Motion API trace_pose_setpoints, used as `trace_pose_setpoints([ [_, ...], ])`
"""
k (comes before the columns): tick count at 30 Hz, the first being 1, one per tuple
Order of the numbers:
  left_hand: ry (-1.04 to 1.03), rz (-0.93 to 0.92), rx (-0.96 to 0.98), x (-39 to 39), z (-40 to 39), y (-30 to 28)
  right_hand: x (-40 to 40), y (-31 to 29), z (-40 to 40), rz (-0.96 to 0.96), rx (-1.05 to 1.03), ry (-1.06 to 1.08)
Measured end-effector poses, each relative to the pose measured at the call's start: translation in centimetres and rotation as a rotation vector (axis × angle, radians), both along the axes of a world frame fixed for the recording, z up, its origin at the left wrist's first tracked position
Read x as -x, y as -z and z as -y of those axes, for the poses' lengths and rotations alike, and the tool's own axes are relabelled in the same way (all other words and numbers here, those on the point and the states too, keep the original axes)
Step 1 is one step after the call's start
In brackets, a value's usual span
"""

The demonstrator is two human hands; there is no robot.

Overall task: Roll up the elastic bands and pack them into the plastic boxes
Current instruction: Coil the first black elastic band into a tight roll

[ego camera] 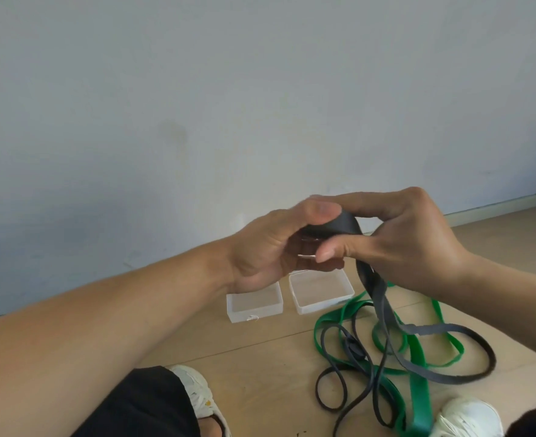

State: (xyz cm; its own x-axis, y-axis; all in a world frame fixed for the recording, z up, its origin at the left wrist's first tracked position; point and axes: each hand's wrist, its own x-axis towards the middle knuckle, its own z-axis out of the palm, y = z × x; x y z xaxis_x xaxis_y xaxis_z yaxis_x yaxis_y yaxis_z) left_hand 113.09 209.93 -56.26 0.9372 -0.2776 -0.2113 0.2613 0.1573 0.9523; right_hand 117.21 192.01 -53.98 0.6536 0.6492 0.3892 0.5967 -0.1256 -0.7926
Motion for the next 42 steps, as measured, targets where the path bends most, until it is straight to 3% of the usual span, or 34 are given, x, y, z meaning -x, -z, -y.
trace_pose_setpoints([
  [5,0.086,-0.031,-0.003,0.1,0.0,-0.2,-0.3,-0.3,0.5,0.095,0.035,0.047],
  [10,-0.125,0.019,-0.431,0.6,0.8,-0.4,-1.1,0.6,0.8,0.376,0.125,0.083],
  [12,-0.190,0.072,-0.497,0.4,0.9,-0.2,-0.8,0.8,0.5,0.404,0.114,0.100],
  [14,-0.178,0.095,-0.412,0.1,0.4,-0.1,-0.3,0.5,0.3,0.232,0.065,0.099],
  [16,-0.134,0.072,-0.191,-0.1,0.2,-0.1,-0.3,0.3,0.2,0.054,0.011,0.047],
  [23,0.044,-0.022,0.211,-0.4,0.8,-0.1,-0.5,-0.4,0.1,-0.072,-0.112,-0.007],
  [26,0.075,-0.073,0.166,-0.4,0.5,-0.3,-1.0,-0.5,0.6,0.000,-0.021,0.060],
  [30,0.012,-0.132,-0.139,0.2,0.2,-0.3,-1.6,-0.4,1.5,0.224,0.293,0.099],
  [34,-0.099,0.002,-0.384,0.7,1.8,-0.1,-0.9,0.3,0.8,0.514,0.247,0.041],
  [36,-0.118,0.053,-0.355,0.5,1.8,-0.4,-0.8,0.0,0.7,0.439,0.164,0.068],
  [39,-0.037,0.082,-0.202,0.1,1.3,-0.7,-0.3,-0.4,0.9,0.233,0.045,0.057],
  [42,0.083,0.108,-0.006,0.2,1.0,-1.0,0.1,-0.4,0.9,0.153,-0.055,-0.004],
])
